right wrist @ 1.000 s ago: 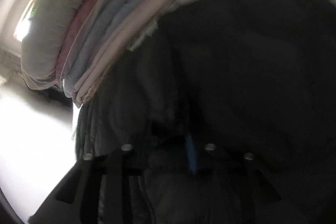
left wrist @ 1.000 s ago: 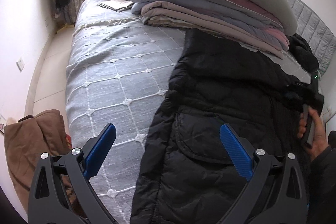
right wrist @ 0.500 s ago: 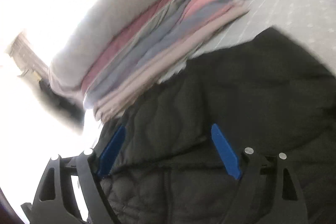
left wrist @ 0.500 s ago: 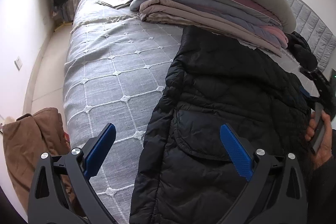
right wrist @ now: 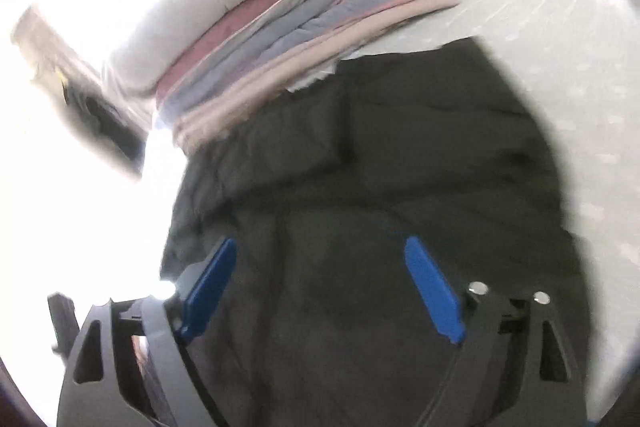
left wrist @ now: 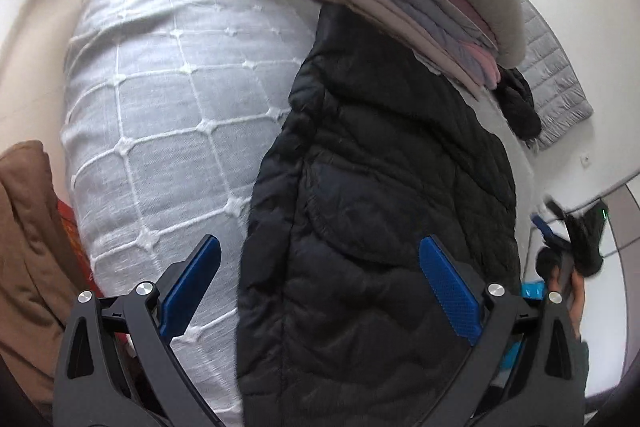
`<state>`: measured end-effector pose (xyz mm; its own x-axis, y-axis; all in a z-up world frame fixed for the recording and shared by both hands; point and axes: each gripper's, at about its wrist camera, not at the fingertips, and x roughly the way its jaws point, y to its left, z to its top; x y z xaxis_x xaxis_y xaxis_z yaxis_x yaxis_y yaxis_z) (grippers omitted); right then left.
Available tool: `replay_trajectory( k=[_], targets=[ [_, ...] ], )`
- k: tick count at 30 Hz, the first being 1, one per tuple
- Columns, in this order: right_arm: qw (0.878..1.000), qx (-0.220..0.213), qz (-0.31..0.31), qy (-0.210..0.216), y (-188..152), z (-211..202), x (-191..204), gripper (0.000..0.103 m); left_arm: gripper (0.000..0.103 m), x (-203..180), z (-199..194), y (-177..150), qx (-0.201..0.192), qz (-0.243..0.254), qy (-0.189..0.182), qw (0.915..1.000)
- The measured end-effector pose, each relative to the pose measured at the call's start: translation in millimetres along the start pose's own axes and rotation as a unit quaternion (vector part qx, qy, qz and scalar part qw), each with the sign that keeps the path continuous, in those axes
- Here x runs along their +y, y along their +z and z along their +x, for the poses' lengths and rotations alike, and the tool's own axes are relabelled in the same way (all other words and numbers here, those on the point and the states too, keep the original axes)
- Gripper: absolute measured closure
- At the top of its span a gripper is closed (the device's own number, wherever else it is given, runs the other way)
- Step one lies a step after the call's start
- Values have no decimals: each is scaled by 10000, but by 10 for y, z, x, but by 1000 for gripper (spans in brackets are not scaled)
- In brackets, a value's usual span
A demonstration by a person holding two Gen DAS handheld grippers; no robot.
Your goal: Fold large clothes
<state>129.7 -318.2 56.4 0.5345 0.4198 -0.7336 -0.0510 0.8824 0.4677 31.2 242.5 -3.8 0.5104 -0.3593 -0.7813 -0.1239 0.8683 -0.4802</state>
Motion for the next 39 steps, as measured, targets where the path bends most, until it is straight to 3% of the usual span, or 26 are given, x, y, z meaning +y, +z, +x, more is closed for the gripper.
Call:
replay_trajectory(
  k=[3, 6, 9, 13, 16, 19, 24, 27, 29, 31, 35, 37, 38, 39],
  targets=[
    [9989, 211, -163, -380, -390, -476, -327, 14, 7, 131, -70, -96, 134, 32, -156, 9998],
    [9963, 567, 147, -626, -721, -762, -845, 14, 7, 249, -68, -225, 380, -76, -314, 9988],
    [9942, 600, 795, -405, -973, -970, -1357, 14, 7, 296, -5, -363, 603, -45, -296, 9977],
    [9886, 731, 1312, -111, -1256, -1014, -1756, 14, 7, 362, 136, -531, 995, -76, -334, 9944],
    [9859, 858, 1434, -51, -1359, -952, -1840, 14, 7, 403, 190, -640, 1144, -169, -429, 9924],
    [9815, 973, 1623, 289, -1491, -881, -1943, 14, 7, 409, 219, -713, 1233, -209, -612, 9903],
    [9727, 1139, 1808, 904, -1616, -701, -1941, 14, 7, 360, 282, -835, 1516, -303, -1243, 9801],
    [9736, 1216, 1633, 1034, -1676, -659, -1820, 14, 7, 308, 252, -910, 1650, -356, -1847, 9682],
    [9743, 1204, 1517, 1151, -1696, -677, -1738, 14, 7, 280, 237, -952, 1646, -272, -1839, 9687],
    [9742, 1189, 1439, 1264, -1710, -695, -1676, 20, 7, 245, 319, -1034, 1803, -186, -1676, 9690],
    [9756, 1199, 1430, 1159, -1748, -654, -1639, 56, 7, 192, 353, -1094, 1723, -51, -1609, 9718],
    [9741, 1164, 1543, 1175, -1791, -631, -1666, 68, 18, 219, 317, -1095, 1532, -76, -1565, 9757],
    [9727, 1105, 1624, 1231, -1814, -633, -1683, 76, 37, 232, 316, -1097, 1515, -72, -1482, 9773],
    [9721, 1069, 1651, 1276, -1830, -659, -1730, 79, 68, 265, 320, -1094, 1474, -83, -1398, 9791]
  ],
)
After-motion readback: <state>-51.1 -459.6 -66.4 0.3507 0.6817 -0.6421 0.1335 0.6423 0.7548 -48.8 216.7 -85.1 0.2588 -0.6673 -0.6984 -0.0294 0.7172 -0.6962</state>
